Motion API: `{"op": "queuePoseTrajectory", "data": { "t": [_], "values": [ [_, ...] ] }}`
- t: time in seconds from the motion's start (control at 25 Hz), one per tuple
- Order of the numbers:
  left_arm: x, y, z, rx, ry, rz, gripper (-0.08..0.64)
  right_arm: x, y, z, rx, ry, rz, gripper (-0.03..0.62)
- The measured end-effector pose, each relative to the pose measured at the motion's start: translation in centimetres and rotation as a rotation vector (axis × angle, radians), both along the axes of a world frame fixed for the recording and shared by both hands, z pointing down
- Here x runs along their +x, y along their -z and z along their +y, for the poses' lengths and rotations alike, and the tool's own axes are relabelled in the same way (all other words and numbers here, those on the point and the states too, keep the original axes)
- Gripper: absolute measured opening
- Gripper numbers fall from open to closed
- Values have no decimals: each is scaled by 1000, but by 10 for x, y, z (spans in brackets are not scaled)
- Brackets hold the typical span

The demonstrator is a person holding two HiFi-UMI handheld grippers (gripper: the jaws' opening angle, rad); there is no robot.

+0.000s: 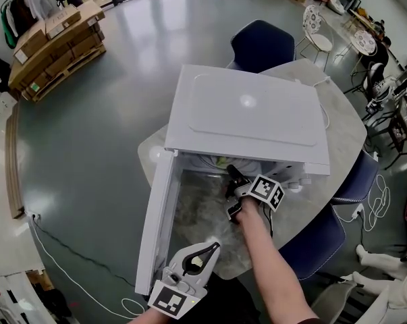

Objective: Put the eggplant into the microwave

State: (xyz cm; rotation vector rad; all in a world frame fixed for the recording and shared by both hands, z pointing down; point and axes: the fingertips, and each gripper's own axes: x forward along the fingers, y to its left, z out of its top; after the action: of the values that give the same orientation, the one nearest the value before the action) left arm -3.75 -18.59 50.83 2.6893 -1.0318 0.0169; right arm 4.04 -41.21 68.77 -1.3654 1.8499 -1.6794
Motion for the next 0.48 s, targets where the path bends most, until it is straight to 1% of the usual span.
{"op": "queuePoseTrajectory", "data": {
  "t": [0.16,0.24,0.36,0.48],
  "values": [
    [-2,1,-2,2,2,3,8,0,5,-4,77,95,264,45],
    [-3,0,-3,-2,4,4,8,-1,7,-6,107,136,362,55],
    [-3,0,-4,-11,8,3,8,-1,9,-3,125,206,509,74],
    [-3,3,-4,-8,11,5,8,3,7,2,130,274,696,86]
  ]
}}
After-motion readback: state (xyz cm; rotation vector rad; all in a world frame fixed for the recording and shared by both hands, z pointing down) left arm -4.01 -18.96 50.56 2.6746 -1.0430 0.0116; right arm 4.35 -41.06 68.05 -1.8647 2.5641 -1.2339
